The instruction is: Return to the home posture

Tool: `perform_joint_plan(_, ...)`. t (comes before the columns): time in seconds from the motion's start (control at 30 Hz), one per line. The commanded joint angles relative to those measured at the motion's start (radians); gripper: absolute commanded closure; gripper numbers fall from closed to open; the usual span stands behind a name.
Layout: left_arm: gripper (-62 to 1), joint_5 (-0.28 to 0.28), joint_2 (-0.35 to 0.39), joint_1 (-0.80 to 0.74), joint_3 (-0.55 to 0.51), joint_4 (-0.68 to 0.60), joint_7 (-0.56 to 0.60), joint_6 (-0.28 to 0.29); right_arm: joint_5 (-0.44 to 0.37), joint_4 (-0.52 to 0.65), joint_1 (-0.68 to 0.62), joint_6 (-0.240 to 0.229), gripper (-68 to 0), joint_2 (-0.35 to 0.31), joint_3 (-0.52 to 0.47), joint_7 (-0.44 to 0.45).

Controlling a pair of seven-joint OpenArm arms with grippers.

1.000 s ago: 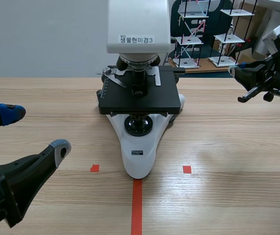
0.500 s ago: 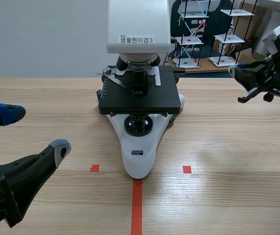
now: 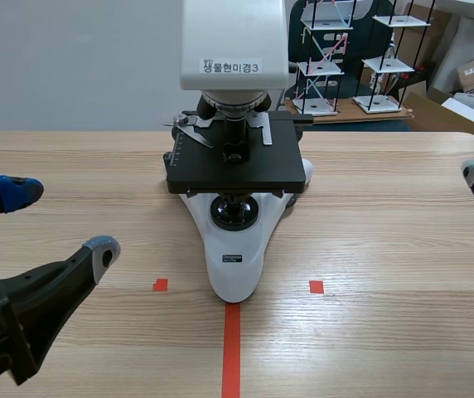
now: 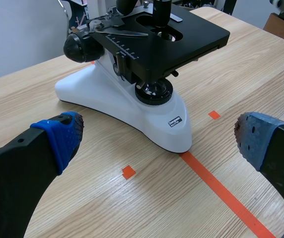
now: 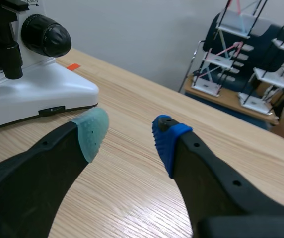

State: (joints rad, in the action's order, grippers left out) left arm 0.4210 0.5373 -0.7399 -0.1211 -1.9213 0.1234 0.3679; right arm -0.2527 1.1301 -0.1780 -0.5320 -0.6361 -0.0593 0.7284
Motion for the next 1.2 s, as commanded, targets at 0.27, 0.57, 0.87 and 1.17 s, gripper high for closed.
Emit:
perform_joint_plan(0.27, -62.3, 0.009, -0.005, -0.007, -0.003, -0.006, 0.014, 0.001, -0.032, 0.492, -0.316, 0.076, -49.3, 0.127, -0.143, -0.111)
perform_joint_plan(0.57, -62.3, 0.009, -0.005, -0.007, -0.003, -0.006, 0.014, 0.001, -0.044, 0.738, -0.561, 0.079, -59.6, 0.16, -0.143, -0.183)
perform_joint_plan(0.87, -62.3, 0.009, -0.005, -0.007, -0.003, -0.006, 0.014, 0.001, -0.07, 0.779, -0.609, 0.068, -62.2, 0.191, -0.143, -0.241)
perform_joint_plan(1.17, -62.3, 0.009, -0.005, -0.007, -0.003, -0.006, 0.014, 0.001, -0.069, 0.779, -0.609, 0.068, -62.1, 0.193, -0.143, -0.269)
